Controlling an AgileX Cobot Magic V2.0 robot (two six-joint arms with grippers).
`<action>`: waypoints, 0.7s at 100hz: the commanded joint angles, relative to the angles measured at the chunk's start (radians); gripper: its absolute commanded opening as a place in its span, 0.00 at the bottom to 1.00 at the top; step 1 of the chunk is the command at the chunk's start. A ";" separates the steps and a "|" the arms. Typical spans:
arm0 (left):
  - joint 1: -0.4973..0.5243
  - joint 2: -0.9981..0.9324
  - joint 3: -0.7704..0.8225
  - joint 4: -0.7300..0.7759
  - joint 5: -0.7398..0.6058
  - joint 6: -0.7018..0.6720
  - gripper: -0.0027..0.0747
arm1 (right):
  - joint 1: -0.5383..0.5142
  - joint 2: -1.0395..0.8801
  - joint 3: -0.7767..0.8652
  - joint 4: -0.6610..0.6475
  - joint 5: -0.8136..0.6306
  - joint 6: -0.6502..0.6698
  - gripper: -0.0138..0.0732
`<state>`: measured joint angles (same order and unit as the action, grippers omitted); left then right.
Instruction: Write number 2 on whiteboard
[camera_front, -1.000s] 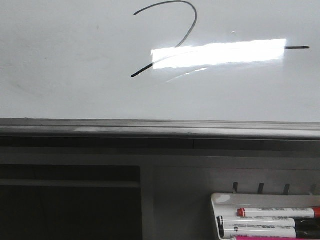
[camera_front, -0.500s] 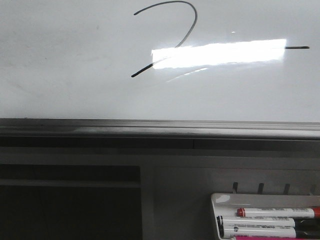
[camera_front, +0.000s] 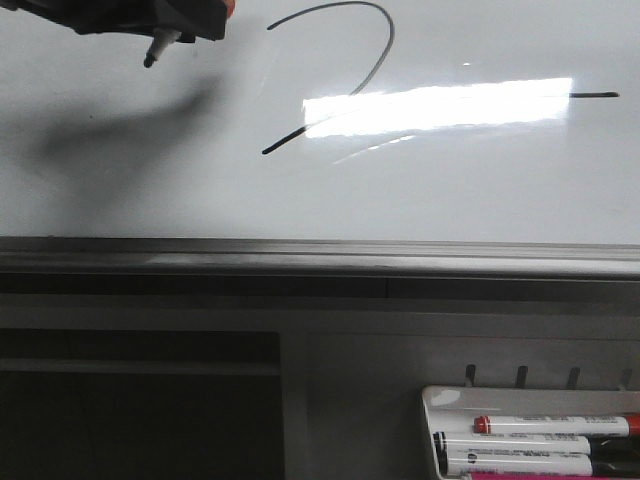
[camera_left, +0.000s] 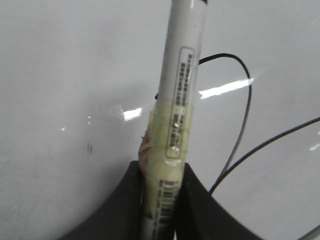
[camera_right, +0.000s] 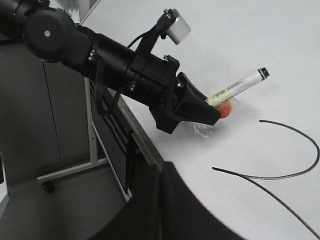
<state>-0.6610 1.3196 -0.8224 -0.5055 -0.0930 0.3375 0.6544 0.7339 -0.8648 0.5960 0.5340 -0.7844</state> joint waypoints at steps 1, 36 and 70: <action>0.005 0.002 -0.026 -0.007 -0.104 -0.010 0.01 | -0.008 -0.004 -0.026 0.033 -0.055 0.003 0.08; 0.053 0.052 -0.026 -0.010 -0.106 -0.010 0.01 | -0.008 -0.004 -0.026 0.056 -0.049 0.003 0.08; 0.088 0.078 -0.026 -0.010 -0.112 -0.006 0.01 | -0.008 0.002 -0.026 0.060 -0.049 0.003 0.08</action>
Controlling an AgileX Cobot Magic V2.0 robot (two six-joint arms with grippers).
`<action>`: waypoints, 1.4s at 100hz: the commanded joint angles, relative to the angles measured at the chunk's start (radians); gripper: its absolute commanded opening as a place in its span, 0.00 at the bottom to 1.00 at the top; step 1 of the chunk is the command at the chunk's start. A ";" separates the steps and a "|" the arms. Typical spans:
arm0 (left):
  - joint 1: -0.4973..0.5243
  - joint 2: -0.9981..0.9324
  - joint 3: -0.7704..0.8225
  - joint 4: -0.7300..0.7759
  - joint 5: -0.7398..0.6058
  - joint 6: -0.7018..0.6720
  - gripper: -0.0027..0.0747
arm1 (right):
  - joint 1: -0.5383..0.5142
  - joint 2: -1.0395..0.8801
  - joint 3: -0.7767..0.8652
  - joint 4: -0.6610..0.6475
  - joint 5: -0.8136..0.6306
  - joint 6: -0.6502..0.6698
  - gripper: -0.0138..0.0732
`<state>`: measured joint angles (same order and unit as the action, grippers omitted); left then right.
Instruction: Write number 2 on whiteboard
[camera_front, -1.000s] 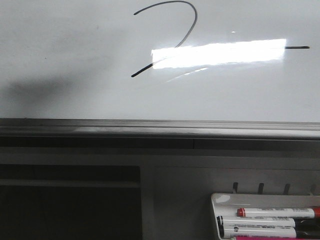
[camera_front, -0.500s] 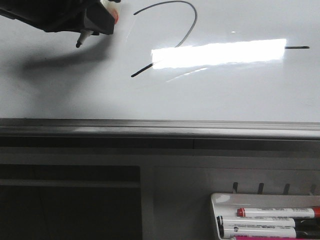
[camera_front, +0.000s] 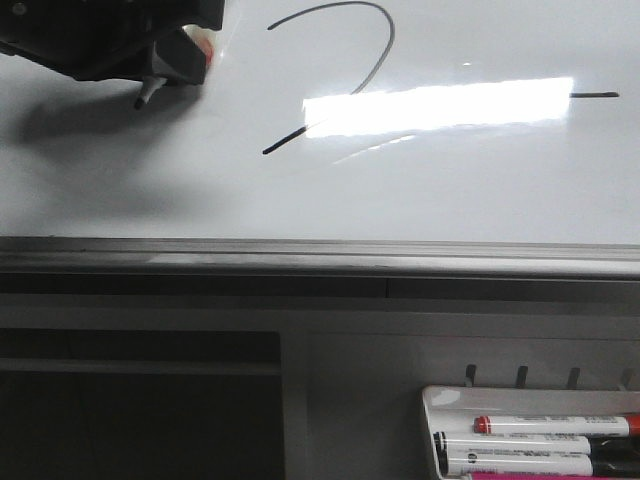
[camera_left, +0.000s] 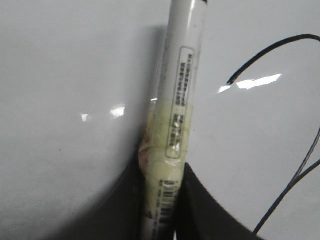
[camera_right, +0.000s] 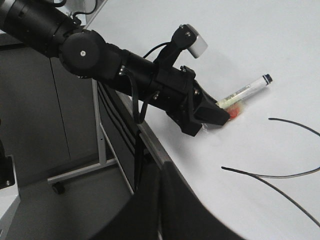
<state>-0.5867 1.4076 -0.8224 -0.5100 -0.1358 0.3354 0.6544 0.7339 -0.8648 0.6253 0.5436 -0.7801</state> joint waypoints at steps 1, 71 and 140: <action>0.014 -0.010 -0.026 -0.005 -0.069 -0.004 0.01 | -0.008 0.002 -0.026 0.030 -0.058 -0.001 0.08; 0.014 0.012 -0.026 -0.005 -0.064 -0.004 0.47 | -0.008 0.002 -0.026 0.032 -0.058 -0.001 0.08; 0.014 -0.354 -0.026 0.082 0.055 0.006 0.65 | -0.008 -0.053 -0.022 -0.041 -0.109 -0.001 0.08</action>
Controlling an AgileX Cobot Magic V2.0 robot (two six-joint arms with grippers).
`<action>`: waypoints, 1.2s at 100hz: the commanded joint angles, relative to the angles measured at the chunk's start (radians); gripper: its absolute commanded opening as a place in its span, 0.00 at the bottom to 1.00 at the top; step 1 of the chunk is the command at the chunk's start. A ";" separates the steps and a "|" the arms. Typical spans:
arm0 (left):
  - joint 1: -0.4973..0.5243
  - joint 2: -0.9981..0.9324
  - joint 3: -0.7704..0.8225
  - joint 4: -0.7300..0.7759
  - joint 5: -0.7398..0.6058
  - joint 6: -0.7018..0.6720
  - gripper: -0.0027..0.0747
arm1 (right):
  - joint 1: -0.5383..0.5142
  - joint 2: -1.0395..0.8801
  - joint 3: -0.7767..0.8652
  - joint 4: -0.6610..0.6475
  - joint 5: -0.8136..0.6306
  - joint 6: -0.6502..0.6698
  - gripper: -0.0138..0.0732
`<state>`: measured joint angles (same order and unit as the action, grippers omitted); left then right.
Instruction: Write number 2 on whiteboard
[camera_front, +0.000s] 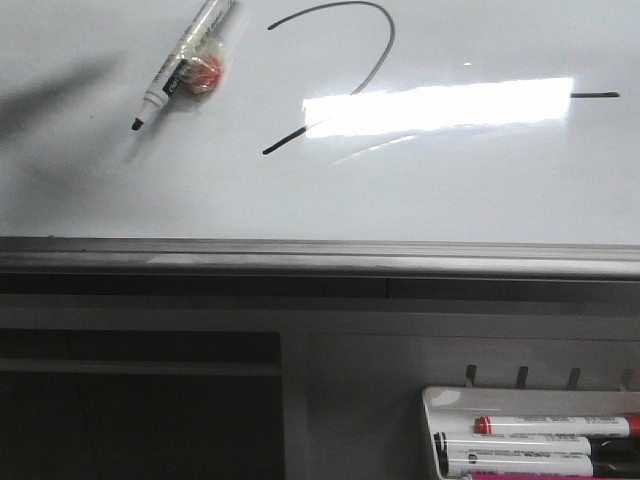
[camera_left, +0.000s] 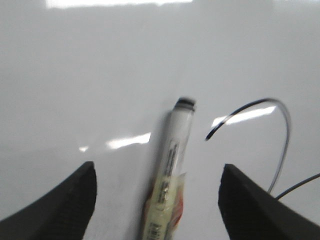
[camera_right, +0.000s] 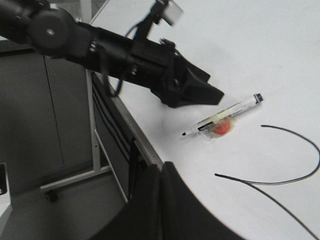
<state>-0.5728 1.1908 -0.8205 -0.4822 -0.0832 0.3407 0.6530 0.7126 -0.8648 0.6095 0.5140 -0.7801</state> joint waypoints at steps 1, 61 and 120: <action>0.000 -0.160 -0.028 0.061 0.011 0.001 0.65 | -0.007 -0.035 -0.020 -0.029 -0.080 -0.001 0.08; 0.171 -1.187 0.353 0.195 0.383 0.001 0.01 | -0.099 -0.521 0.601 -0.045 -0.429 0.038 0.08; 0.171 -1.196 0.395 0.183 0.390 0.001 0.01 | -0.099 -0.535 0.641 -0.043 -0.424 0.038 0.08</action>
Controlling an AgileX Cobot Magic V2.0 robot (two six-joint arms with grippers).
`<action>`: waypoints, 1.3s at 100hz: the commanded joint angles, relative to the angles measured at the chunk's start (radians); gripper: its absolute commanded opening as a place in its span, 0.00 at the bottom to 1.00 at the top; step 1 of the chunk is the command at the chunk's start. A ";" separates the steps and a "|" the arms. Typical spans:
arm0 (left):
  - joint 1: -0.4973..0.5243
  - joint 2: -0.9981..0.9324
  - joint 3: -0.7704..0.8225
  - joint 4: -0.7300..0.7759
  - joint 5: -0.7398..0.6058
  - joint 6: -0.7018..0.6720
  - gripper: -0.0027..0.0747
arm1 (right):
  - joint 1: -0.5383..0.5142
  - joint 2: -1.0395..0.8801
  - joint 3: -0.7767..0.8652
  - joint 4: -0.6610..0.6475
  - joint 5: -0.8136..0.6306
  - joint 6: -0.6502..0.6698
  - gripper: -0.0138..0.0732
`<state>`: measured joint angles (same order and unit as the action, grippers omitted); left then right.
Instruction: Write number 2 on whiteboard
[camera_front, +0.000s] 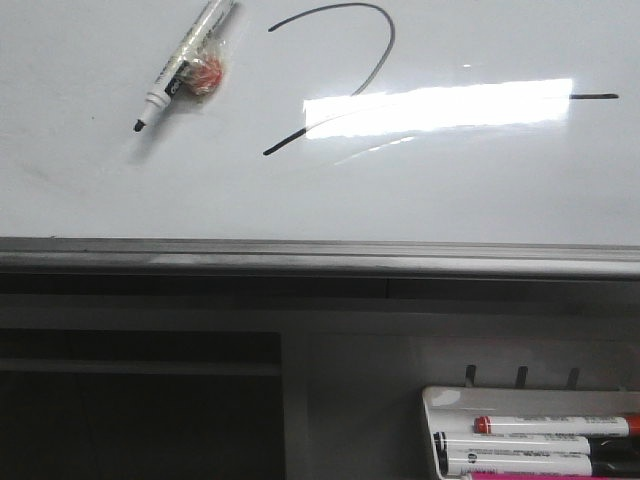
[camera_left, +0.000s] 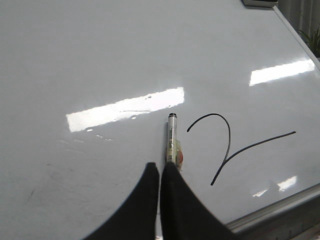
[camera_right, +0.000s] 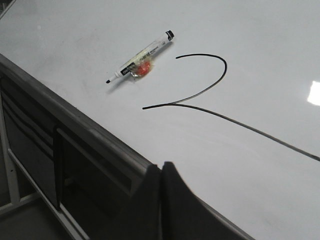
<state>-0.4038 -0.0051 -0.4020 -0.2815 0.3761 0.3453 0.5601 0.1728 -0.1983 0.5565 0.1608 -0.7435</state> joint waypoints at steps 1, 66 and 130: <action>0.002 0.000 -0.024 -0.017 -0.069 -0.004 0.01 | -0.007 0.005 -0.025 0.010 -0.071 0.002 0.08; 0.153 -0.026 0.415 0.288 -0.332 -0.467 0.01 | -0.007 0.005 -0.025 0.010 -0.071 0.002 0.08; 0.165 -0.026 0.413 0.290 -0.077 -0.500 0.01 | -0.007 0.005 -0.025 0.010 -0.071 0.002 0.08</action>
<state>-0.2414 -0.0051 0.0013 0.0129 0.3376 -0.1435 0.5601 0.1728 -0.1980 0.5565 0.1592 -0.7435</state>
